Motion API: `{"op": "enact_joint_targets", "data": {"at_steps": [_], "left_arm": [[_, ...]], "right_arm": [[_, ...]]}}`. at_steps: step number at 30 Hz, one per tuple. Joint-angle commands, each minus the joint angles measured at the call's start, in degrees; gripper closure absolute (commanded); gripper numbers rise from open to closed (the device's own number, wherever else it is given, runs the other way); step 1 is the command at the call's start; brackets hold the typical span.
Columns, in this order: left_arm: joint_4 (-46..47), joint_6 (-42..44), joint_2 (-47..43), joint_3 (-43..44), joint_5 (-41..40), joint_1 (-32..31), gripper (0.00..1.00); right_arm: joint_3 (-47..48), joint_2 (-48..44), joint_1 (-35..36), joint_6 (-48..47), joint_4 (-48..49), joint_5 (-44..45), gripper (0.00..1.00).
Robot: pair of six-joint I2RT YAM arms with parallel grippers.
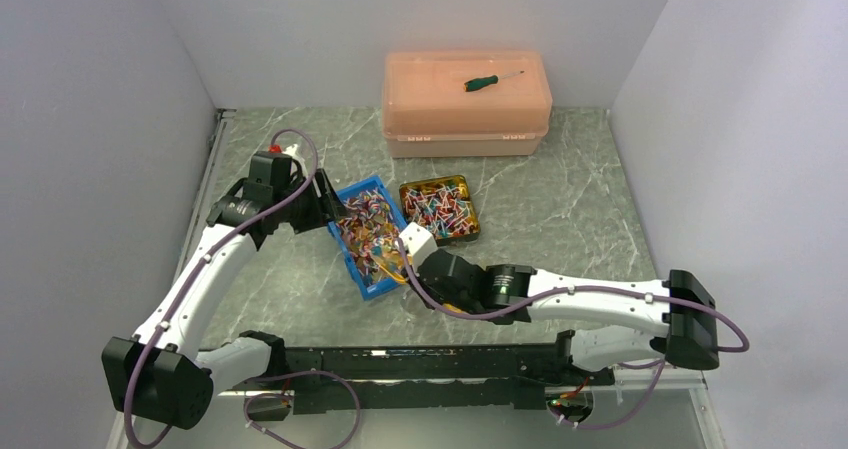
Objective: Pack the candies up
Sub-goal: Place the fake candies in the packing bottle.
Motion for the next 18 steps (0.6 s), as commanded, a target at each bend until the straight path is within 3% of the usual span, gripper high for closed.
{"op": "enact_joint_targets", "data": {"at_steps": [1, 11, 13, 14, 18], "left_arm": [[-1.2, 4.5, -1.1, 2.8, 2.7, 0.5, 0.33], [-1.2, 7.7, -3.8, 0.3, 2.7, 1.4, 0.21], [-0.5, 8.2, -4.8, -0.7, 2.6, 1.5, 0.13], [-0.4, 8.5, -5.2, -1.1, 2.6, 1.6, 0.04], [-0.2, 9.6, -6.0, -2.0, 2.8, 1.7, 0.01]], "right_arm": [[-0.6, -5.0, 1.2, 0.7, -2.0, 1.2, 1.0], [-2.1, -13.8, 3.2, 3.0, -12.4, -1.4, 1.0], [-2.6, -15.4, 3.5, 3.8, -14.1, -1.6, 1.0], [-2.7, -16.0, 3.6, 4.2, -14.9, -1.7, 1.0], [-2.8, -17.5, 4.3, 5.6, -17.6, -1.9, 1.0]]}}
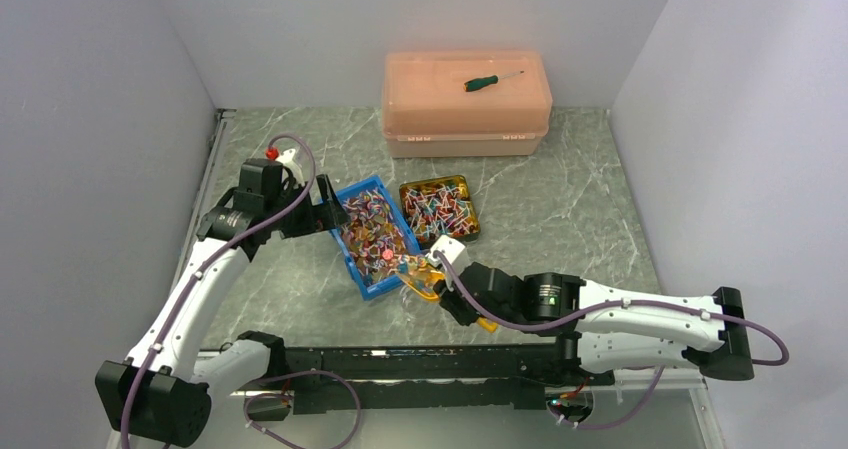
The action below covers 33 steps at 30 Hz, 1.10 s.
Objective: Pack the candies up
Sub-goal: Place the fake candies in the packing bottle.
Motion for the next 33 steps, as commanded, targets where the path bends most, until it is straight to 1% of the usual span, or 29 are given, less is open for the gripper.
{"op": "enact_joint_targets", "data": {"at_steps": [1, 6, 11, 19, 26, 33], "left_arm": [[1.3, 2.6, -1.4, -0.7, 0.9, 0.4, 0.01], [0.6, 3.7, -2.0, -1.5, 0.2, 0.5, 0.01], [1.6, 4.8, -3.4, -3.4, 1.2, 0.5, 0.01], [1.4, 6.7, -4.3, -4.8, 0.1, 0.6, 0.0], [2.0, 7.7, -4.9, -6.3, 0.2, 0.6, 0.01], [2.4, 8.3, -5.7, -6.7, 0.7, 0.6, 0.01]], "right_arm": [[0.3, -2.1, 1.1, 2.8, -3.1, -0.2, 1.0], [0.4, -1.8, 2.8, 5.6, -6.6, 1.1, 1.0], [-0.2, -2.3, 4.2, 8.2, -8.3, 1.2, 1.0], [-1.0, -2.6, 7.4, 12.7, -11.3, 1.7, 1.0], [0.9, 1.0, 8.0, 14.7, -14.9, 1.4, 1.0], [2.3, 2.8, 8.1, 15.7, -16.5, 1.3, 1.0]]}}
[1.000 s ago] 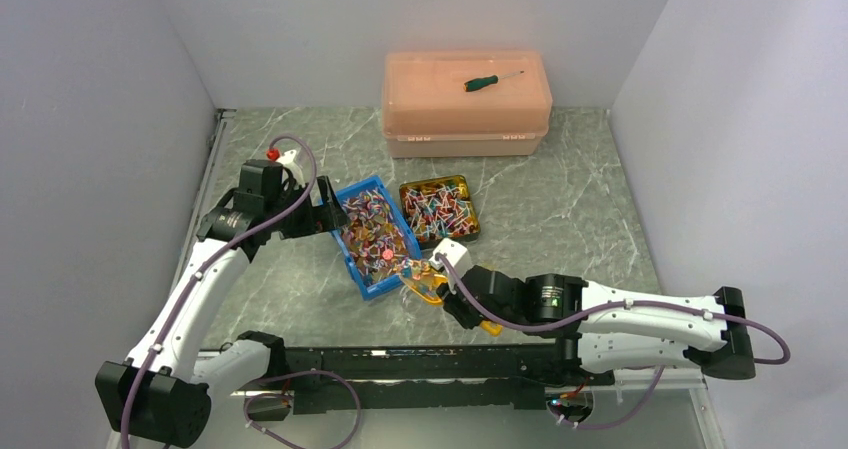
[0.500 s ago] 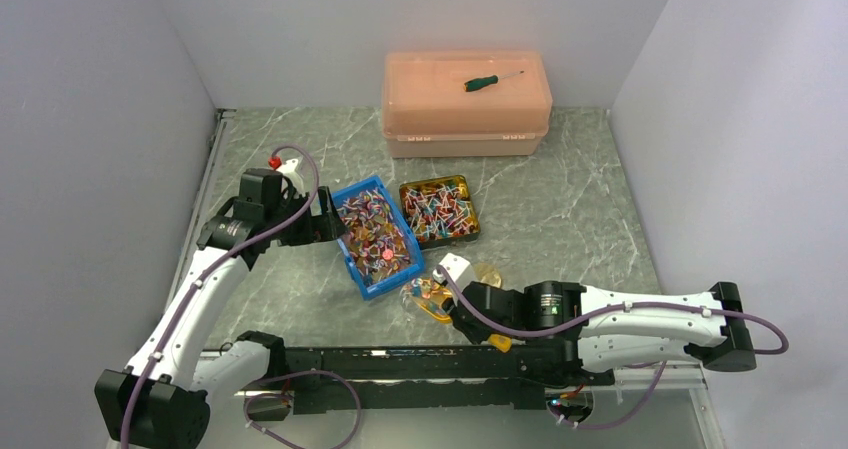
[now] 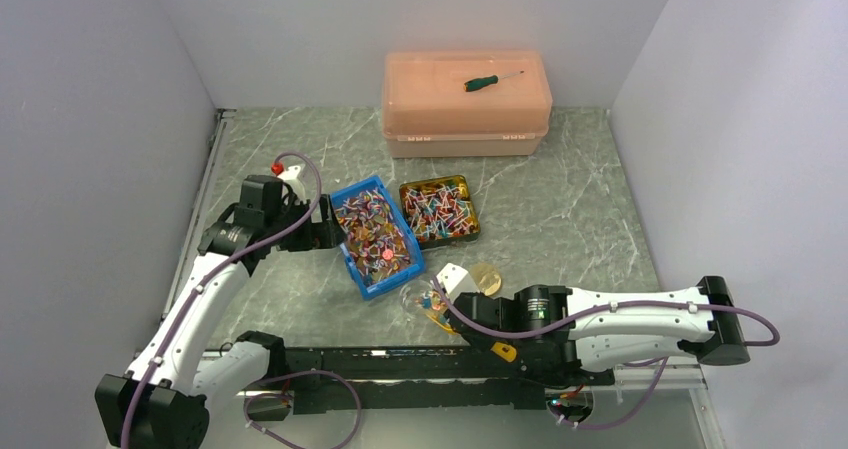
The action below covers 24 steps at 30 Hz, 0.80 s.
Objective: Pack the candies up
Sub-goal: Place the fake candies in the packing bottle.
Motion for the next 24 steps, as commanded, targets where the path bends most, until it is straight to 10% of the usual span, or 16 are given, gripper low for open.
{"op": "enact_joint_targets", "data": {"at_steps": [1, 24], "left_arm": [[2.6, 1.6, -1.7, -0.1, 1.1, 0.3, 0.01], [3.7, 2.3, -3.7, -2.0, 3.1, 0.3, 0.01]], "right_arm": [[3.9, 0.9, 0.4, 1.4, -0.7, 1.1, 1.0], [15.5, 15.3, 0.3, 1.1, -10.9, -2.8, 1.0]]}}
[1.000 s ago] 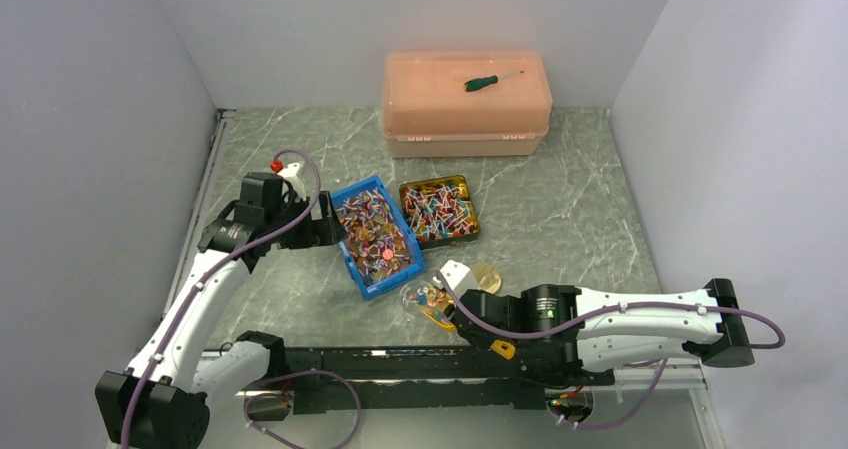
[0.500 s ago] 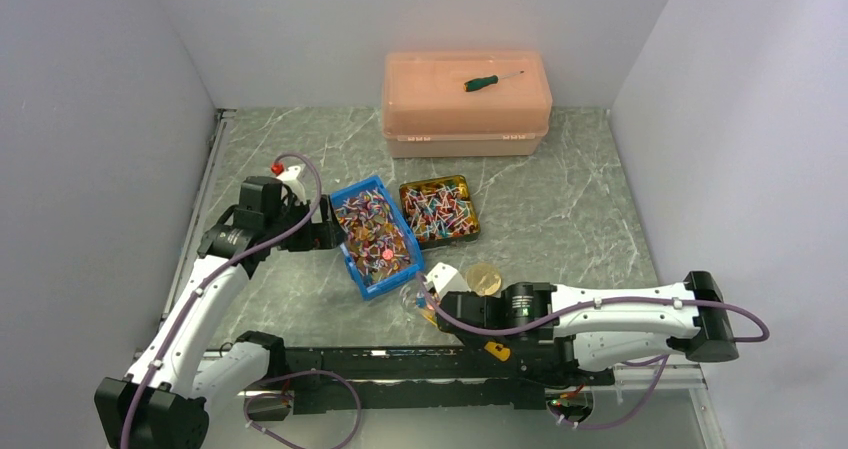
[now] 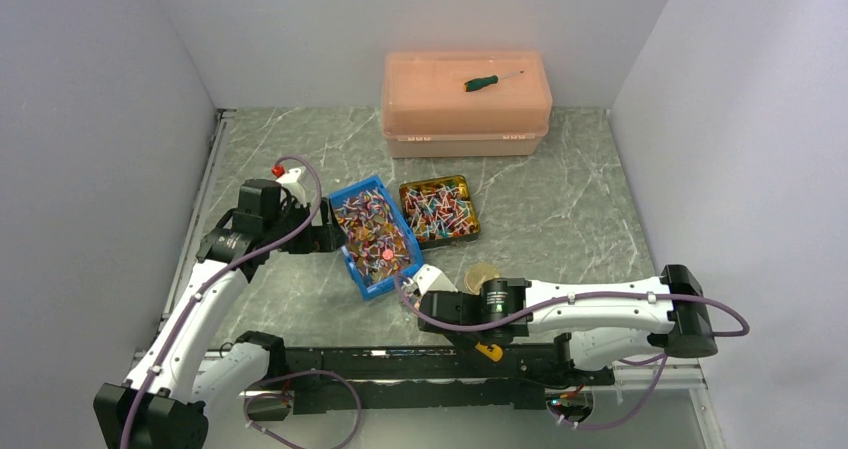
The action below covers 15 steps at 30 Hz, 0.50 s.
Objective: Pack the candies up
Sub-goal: Place the fake candies in the packing bottle.
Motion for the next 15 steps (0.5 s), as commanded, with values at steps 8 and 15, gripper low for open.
{"op": "enact_joint_targets", "data": {"at_steps": [8, 15], "left_arm": [[1.7, 0.9, -2.5, -0.2, 0.5, 0.3, 0.01], [1.5, 0.9, -3.0, -0.3, 0.0, 0.3, 0.01]], "right_arm": [[8.3, 4.0, -0.6, 0.1, -7.9, -3.0, 1.0], [10.1, 6.2, -2.2, -0.2, -10.6, -4.5, 1.0]]}}
